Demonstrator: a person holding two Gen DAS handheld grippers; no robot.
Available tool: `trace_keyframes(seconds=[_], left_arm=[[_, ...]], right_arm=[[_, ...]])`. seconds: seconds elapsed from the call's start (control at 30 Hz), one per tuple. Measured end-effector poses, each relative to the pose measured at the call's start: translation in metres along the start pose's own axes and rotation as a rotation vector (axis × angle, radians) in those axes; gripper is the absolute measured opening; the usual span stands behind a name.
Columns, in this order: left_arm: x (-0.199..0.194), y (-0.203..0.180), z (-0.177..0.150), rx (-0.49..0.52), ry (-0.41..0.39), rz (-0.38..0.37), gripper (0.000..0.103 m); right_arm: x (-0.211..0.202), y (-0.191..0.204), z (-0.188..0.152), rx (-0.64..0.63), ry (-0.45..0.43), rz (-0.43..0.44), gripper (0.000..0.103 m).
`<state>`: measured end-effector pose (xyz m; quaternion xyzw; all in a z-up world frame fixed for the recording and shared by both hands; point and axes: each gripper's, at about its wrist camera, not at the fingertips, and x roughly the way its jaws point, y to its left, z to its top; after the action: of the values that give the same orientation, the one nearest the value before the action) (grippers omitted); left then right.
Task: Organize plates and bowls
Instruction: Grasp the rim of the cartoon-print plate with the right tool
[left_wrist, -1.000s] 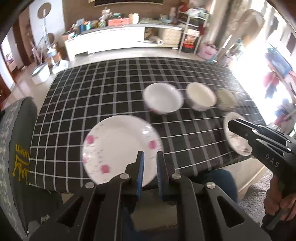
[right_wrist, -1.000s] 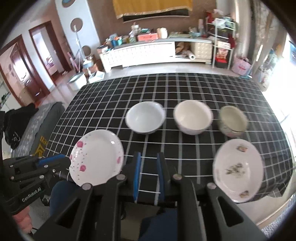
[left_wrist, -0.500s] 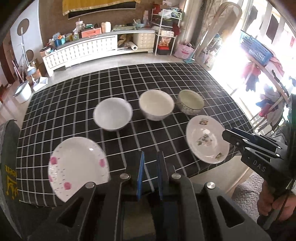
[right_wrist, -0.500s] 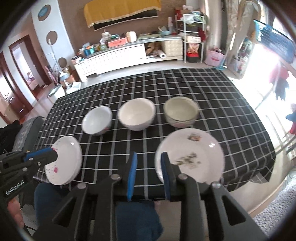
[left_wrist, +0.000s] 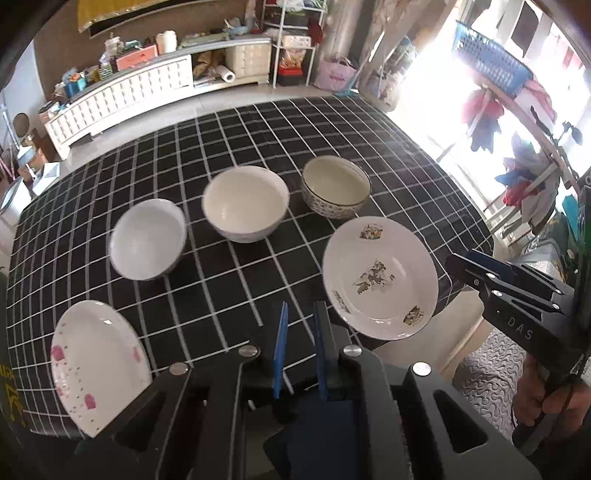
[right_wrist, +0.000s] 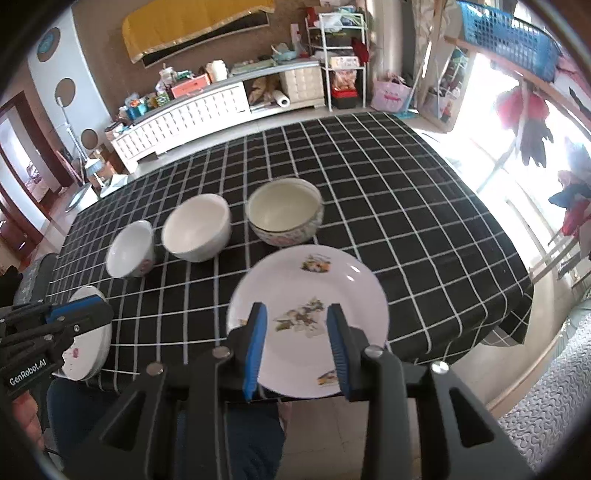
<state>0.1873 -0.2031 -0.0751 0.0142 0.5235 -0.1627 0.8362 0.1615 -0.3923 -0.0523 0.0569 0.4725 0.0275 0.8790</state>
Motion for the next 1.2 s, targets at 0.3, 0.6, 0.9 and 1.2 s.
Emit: trace_keyframes(seconds=[0.3, 0.6, 0.9, 1.2], left_arm=[[0.056, -0.017, 0.016, 0.037, 0.086, -0.030, 0.023], [0.111, -0.022, 0.022, 0.053, 0.187, -0.046, 0.023], [0.155, -0.021, 0.018, 0.044, 0.275, -0.064, 0.023], [0.166, -0.019, 0.020, 0.040, 0.283, -0.089, 0.023]], right_arm=[[0.029, -0.036, 0.000, 0.048, 0.051, -0.040, 0.041], [0.067, -0.063, -0.008, 0.067, 0.119, -0.072, 0.042], [0.097, -0.076, -0.015, 0.077, 0.169, -0.077, 0.042], [0.110, -0.076, -0.011, 0.064, 0.163, -0.063, 0.041]])
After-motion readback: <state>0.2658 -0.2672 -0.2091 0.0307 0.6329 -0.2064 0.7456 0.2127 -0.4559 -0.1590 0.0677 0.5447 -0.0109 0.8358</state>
